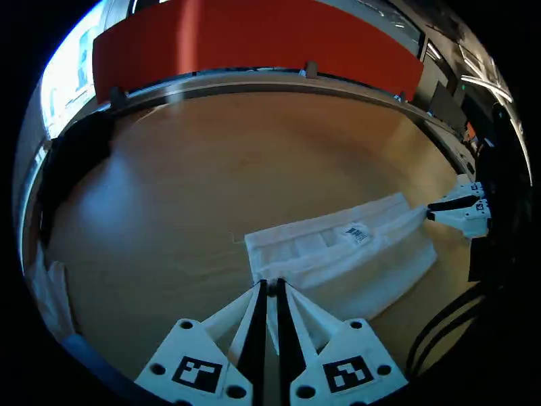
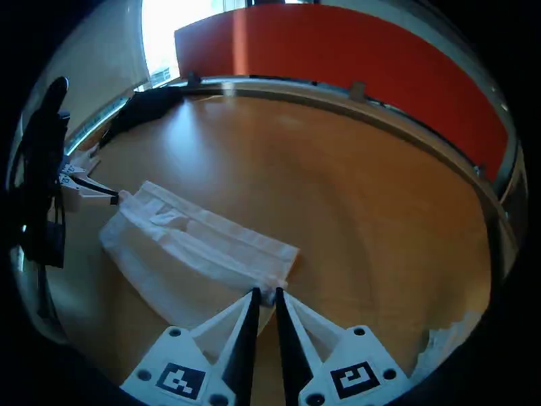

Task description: Fold towel

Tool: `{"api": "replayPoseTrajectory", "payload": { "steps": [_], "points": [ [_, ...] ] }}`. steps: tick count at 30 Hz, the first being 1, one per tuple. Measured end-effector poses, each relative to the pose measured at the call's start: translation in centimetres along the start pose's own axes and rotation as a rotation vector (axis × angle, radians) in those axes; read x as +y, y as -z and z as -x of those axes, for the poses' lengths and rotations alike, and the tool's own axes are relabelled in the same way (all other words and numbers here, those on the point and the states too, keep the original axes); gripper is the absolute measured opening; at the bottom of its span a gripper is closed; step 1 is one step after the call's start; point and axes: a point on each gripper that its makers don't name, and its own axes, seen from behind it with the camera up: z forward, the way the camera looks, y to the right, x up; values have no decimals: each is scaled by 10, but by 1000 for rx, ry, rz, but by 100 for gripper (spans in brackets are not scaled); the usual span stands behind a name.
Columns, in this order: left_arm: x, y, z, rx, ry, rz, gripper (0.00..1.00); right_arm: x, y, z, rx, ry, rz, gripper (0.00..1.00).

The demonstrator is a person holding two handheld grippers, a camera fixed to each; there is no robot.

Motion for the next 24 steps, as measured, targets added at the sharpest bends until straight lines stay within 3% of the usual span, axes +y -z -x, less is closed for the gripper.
{"api": "replayPoseTrajectory", "payload": {
  "steps": [8, 16, 24],
  "points": [
    [-8, -9, -8, 13, 9, -28, 13, 9, -6, -2, 1, -21, 35, 24],
    [-17, -16, -10, 9, 8, -63, 26, 16, -9, -7, 6, -26, 55, 33],
    [-26, -17, -13, 8, -5, -101, 60, 23, -12, -11, 6, -21, 79, 41]
  ]
}}
